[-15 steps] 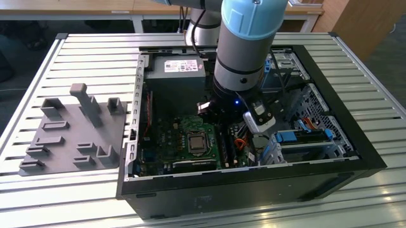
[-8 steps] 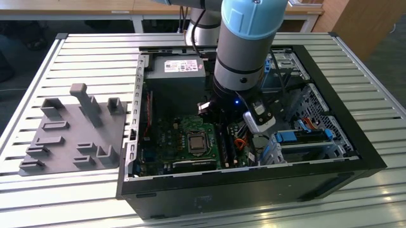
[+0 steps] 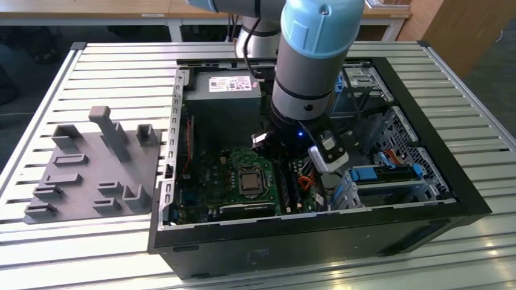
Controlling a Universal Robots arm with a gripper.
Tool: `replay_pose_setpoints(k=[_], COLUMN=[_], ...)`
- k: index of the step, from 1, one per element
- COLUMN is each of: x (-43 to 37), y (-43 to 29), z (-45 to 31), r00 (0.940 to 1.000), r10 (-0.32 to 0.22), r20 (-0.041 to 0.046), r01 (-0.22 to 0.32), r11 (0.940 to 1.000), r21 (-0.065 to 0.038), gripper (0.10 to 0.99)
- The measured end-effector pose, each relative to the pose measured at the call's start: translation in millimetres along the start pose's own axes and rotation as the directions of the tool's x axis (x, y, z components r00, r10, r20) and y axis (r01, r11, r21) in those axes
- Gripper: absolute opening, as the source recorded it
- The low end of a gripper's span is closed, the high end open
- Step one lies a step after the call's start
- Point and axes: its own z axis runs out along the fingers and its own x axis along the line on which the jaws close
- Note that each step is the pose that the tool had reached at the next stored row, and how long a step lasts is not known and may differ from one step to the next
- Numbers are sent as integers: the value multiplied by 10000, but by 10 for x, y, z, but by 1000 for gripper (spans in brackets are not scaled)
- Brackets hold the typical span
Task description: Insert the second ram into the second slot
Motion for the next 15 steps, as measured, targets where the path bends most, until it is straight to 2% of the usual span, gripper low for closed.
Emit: replay_pose_setpoints(k=[6,8,10,13,15], x=[1,-1,0,0,-1], y=[-8,-4,-5,-2,3], z=[78,92,78,57,14], r00=[10000,10000,10000,10000,10000], r10=[-1,0,1,0,0], r20=[-5,-18,-25,5,6], r01=[1,0,0,0,0], r11=[10000,10000,10000,10000,10000], r21=[14,56,79,-9,-23], gripper=[106,106,106,106,106])
